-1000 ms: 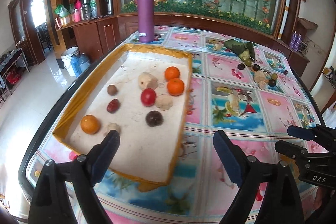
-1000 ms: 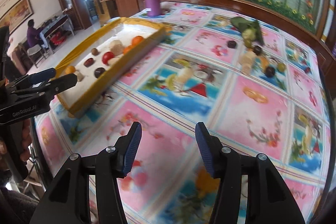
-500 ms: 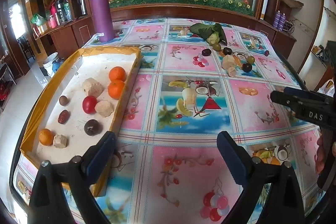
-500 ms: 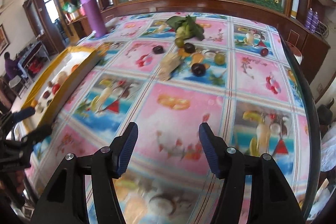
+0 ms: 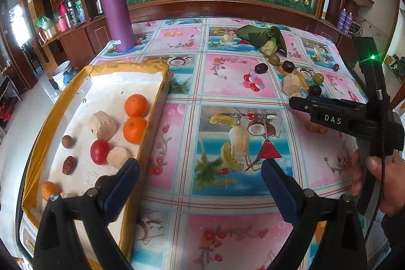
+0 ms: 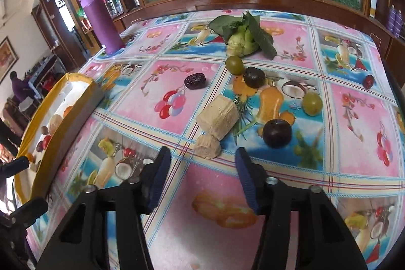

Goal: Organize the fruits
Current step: 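Grasp a small beige cake with the right tool while the left tool grasps a beige cube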

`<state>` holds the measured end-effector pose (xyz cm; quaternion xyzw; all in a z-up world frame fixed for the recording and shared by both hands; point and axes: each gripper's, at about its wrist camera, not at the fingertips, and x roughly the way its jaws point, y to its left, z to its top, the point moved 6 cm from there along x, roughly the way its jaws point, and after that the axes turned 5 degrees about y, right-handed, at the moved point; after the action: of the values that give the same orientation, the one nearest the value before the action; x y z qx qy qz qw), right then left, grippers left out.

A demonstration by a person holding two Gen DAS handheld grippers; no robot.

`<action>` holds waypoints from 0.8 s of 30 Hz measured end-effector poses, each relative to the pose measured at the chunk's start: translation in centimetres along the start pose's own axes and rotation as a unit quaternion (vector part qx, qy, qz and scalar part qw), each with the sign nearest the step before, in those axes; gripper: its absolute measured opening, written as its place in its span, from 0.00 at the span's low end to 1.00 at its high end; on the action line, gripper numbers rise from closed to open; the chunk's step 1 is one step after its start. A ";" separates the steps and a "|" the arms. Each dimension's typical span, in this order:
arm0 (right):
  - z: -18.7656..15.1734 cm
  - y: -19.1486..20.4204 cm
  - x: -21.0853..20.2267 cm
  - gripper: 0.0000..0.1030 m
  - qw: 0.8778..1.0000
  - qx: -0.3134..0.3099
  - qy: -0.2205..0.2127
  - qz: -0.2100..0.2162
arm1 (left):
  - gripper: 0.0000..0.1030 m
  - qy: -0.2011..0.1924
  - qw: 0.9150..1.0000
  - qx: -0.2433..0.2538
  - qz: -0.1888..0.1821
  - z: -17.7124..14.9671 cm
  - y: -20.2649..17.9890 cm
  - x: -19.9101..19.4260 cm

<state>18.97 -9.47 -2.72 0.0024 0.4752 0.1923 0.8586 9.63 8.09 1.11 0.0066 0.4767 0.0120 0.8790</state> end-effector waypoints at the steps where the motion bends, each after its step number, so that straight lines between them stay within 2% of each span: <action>1: 0.0 0.0 0.2 0.38 1.000 -0.003 0.001 -0.002 | 0.95 0.000 1.000 -0.001 0.001 0.3 -0.1 0.2; 4: 0.2 0.0 0.6 0.29 1.000 -0.018 -0.002 -0.011 | 0.95 0.001 1.000 0.002 -0.001 1.3 -0.8 1.0; 5: 0.2 0.0 0.7 0.23 1.000 -0.023 -0.002 -0.011 | 0.95 0.001 1.000 0.005 0.000 1.7 -1.1 1.3; 11: -0.6 -0.9 -0.7 0.23 1.000 -0.027 -0.013 0.000 | 0.95 0.005 1.000 0.021 -0.016 4.3 -4.7 3.5; 17: -3.5 -3.0 -3.9 0.23 0.999 -0.039 -0.016 -0.027 | 0.95 -0.014 0.998 0.029 -0.045 8.1 -10.1 5.4; 22: -5.0 -4.9 -5.0 0.24 0.999 -0.023 -0.004 -0.023 | 0.95 -0.006 0.999 0.037 -0.034 9.7 -13.2 8.2; 23: -5.2 -5.2 -5.2 0.24 1.000 -0.021 -0.003 -0.020 | 0.93 -0.004 0.999 0.042 -0.029 9.8 -13.5 8.7; 24: -5.2 -5.3 -5.3 0.24 1.000 -0.019 -0.002 -0.017 | 0.88 0.000 0.999 0.044 -0.025 9.8 -13.7 9.2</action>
<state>13.94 -17.09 -2.29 -0.0219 0.4697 0.1867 0.8626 23.07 -5.31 -1.55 0.0333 0.4770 -0.0306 0.8777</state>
